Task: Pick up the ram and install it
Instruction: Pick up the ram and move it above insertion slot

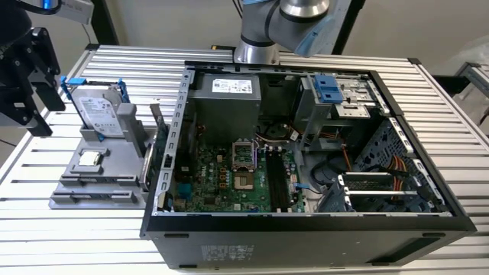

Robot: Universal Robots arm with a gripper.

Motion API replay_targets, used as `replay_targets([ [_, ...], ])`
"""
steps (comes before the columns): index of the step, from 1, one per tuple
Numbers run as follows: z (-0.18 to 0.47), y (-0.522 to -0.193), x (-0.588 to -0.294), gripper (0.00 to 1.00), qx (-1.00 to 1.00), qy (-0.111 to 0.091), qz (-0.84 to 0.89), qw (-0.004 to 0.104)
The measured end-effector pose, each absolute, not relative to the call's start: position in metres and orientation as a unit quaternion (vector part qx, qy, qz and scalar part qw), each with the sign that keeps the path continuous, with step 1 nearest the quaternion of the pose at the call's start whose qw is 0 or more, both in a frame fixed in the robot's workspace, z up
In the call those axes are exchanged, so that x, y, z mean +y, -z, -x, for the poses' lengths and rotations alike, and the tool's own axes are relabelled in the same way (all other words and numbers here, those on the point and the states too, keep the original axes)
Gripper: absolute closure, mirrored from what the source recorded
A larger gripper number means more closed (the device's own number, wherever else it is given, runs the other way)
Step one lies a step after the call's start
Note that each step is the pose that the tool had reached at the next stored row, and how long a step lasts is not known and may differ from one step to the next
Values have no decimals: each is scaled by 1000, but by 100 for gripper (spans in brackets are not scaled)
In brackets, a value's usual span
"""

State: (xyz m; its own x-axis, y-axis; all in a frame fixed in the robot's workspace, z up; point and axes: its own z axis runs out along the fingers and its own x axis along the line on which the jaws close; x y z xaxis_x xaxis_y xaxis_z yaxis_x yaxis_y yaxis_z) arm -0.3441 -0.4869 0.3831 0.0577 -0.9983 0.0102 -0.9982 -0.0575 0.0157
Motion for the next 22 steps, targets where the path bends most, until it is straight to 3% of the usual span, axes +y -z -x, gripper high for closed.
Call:
replay_targets([
  [22, 344, -370, -487, 0, -687, 1, -727, 10],
])
